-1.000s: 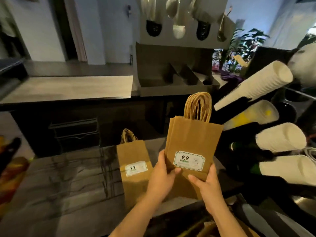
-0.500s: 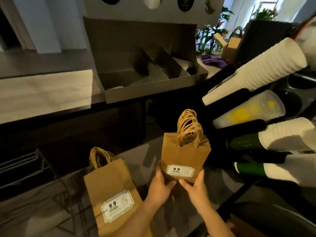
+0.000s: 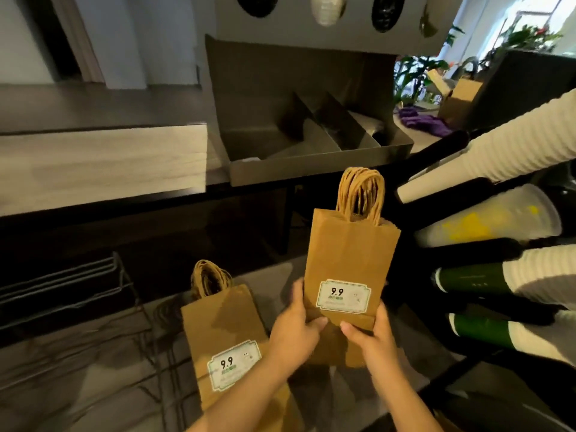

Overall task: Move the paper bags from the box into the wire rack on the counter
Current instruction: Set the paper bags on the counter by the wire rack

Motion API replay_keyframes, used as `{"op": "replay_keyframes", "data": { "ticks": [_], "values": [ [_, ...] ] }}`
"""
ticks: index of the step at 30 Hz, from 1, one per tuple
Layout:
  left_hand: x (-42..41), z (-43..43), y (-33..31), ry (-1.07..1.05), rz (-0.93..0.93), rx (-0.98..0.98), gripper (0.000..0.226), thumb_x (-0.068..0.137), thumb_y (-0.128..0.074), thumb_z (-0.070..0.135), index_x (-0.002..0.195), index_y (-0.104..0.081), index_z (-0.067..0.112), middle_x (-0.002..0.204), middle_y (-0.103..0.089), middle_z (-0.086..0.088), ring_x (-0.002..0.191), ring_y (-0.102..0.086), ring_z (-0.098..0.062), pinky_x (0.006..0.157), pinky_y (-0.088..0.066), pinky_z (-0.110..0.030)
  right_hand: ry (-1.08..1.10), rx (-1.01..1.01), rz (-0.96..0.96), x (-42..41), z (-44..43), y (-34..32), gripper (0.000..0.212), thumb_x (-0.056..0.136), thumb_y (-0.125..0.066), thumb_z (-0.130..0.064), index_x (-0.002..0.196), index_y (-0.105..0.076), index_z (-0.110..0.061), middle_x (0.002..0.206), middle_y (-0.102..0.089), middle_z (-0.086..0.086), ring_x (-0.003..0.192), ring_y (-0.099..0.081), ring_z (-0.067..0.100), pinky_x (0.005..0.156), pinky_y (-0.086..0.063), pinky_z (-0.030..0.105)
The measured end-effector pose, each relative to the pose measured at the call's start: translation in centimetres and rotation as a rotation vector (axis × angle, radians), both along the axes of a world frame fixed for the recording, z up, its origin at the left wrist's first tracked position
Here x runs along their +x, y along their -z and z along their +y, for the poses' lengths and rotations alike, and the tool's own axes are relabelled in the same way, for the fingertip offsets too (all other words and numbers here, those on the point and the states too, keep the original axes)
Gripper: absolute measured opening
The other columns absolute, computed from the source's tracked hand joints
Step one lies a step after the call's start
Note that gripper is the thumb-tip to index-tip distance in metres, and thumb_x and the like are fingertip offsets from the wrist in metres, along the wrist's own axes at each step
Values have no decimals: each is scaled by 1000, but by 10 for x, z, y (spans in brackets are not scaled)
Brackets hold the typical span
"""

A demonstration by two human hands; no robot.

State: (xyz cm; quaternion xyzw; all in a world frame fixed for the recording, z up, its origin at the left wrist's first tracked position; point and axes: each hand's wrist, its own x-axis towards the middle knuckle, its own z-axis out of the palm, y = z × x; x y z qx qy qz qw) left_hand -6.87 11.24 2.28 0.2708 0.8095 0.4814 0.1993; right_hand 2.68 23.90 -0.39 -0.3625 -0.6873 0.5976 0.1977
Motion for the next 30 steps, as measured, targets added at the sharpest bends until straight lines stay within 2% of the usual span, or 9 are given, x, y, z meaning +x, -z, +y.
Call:
{"op": "replay_keyframes", "data": {
  "ticks": [3,6,11,15,19,22,25,27,30],
  "values": [
    [5,-34,-8,-114,-52,83,77,89,-63,22,146,-14,35,112,-54,26,111,-54,-2,92,-45,-24,-189,-66,69,-7,-18,-17,77,76,-77,-4,138,-42,-32,123,-63,-11,113,-58,10,93,-47,31],
    [15,-71,-2,-220,-139,129,78,90,-62,18,147,-13,35,122,-51,27,118,-48,0,95,-38,-19,-343,-136,54,-10,-44,-21,70,75,-77,-1,128,-48,-37,115,-68,-14,104,-64,4,84,-51,23],
    [36,-116,19,-403,-246,126,75,89,-62,18,148,-17,26,136,-52,7,123,-50,-11,101,-44,-30,-521,-250,-42,-13,-81,-16,60,80,-72,1,125,-52,-34,109,-70,-11,97,-67,4,68,-52,15],
    [47,-135,28,-480,-258,180,64,88,-60,5,137,-30,33,121,-57,17,118,-53,-7,97,-44,-28,-571,-234,-119,-15,-103,-8,61,81,-73,-4,131,-50,-31,112,-67,-9,102,-63,8,74,-49,21],
    [46,-141,33,-572,-285,192,64,84,-62,8,131,-31,40,118,-61,14,115,-57,-12,99,-47,-40,-573,-187,-140,-21,-112,-8,53,83,-70,-2,119,-49,-36,108,-65,-14,97,-61,2,70,-47,18],
    [45,-141,30,-585,-348,91,64,87,-61,17,137,-26,37,127,-54,10,119,-52,-18,98,-43,-34,-596,-108,-221,-28,-117,-1,58,83,-73,-9,129,-47,-34,124,-62,-7,109,-58,9,88,-50,29],
    [41,-140,44,-619,-359,-11,68,86,-63,23,143,-26,30,144,-42,0,128,-44,-23,105,-40,-41,-609,94,-425,-34,-120,6,82,85,-73,-23,151,-24,-20,159,-19,5,143,-28,24,114,-29,40],
    [42,-141,52,-611,-406,-6,73,88,-62,21,148,-21,28,150,-36,-2,132,-41,-25,107,-38,-44,-594,226,-489,-37,-122,8,90,86,-71,-30,154,-14,-16,161,-2,7,148,-9,26,118,-20,41],
    [44,-144,57,-571,-502,4,78,92,-58,23,151,-7,31,145,-45,1,126,-48,-24,102,-42,-39,-606,452,-600,-40,-123,11,85,85,-68,-42,152,-22,-17,157,-11,2,144,-12,26,115,-22,42]
  ]
}}
